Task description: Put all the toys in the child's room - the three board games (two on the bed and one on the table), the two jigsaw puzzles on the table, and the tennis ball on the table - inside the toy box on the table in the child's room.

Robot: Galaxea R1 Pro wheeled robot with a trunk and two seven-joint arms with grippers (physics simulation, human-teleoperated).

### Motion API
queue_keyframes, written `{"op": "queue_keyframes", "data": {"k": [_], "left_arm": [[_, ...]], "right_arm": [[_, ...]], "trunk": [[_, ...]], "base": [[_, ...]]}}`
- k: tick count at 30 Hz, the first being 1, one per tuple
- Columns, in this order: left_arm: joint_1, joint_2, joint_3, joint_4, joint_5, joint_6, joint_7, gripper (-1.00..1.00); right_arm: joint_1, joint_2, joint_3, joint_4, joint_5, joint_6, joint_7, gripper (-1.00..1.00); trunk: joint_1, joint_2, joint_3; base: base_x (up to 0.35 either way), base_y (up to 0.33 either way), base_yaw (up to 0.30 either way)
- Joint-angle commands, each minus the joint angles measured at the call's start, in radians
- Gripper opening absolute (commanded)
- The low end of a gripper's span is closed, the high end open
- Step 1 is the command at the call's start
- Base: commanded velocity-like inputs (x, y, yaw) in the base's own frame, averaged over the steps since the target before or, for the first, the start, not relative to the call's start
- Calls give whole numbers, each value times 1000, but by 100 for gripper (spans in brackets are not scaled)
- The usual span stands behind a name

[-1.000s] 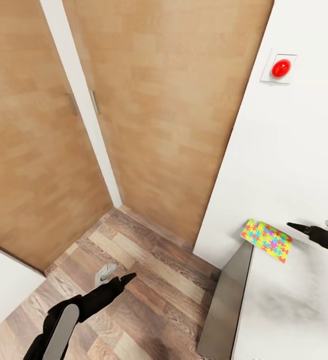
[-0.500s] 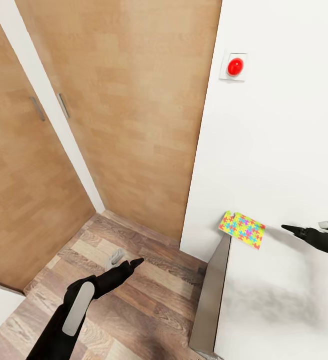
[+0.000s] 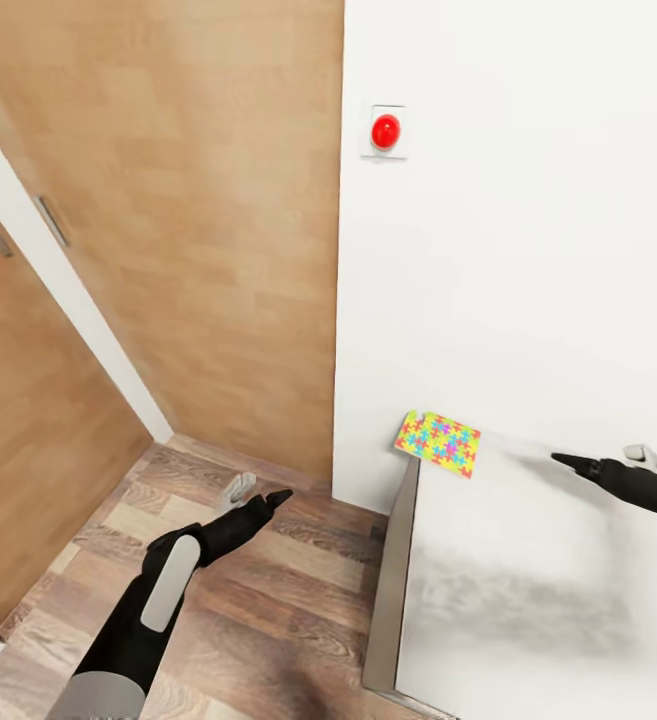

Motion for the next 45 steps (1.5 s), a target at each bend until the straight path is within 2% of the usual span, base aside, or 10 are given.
{"op": "queue_keyframes", "data": {"k": [1, 7, 9, 15, 23, 30, 45], "left_arm": [[-1, -1, 3, -1, 3, 6, -1, 100], [-11, -8, -2, 16, 3, -37, -12, 100], [-14, -12, -7, 48, 3, -67, -31, 100], [-16, -14, -8, 75, 7, -98, -43, 100], [-16, -13, -6, 81, 8, -104, -50, 100], [-16, -11, -4, 84, 7, -106, -81, 100], [-16, -6, -2, 85, 7, -107, -112, 100]], "right_arm": [[-1, 0, 0, 0, -3, 6, 1, 100], [-1, 3, 15, -5, -2, 5, 3, 100], [-1, 3, 17, -20, -2, 4, 4, 100], [0, 5, 19, -40, -2, 5, 5, 100], [0, 6, 20, -45, -2, 5, 5, 100], [0, 6, 20, -47, -2, 5, 5, 100], [0, 7, 21, -48, -2, 7, 2, 100]], "trunk": [[1, -2, -2], [1, -2, -2], [1, -2, -2], [1, -2, -2], [1, -2, -2], [1, -2, -2], [1, -2, -2]], "base": [[0, 0, -285], [0, 0, -266], [0, 0, -98], [0, 0, -54], [0, 0, -15], [0, 60, -5], [0, 214, -71]]}}
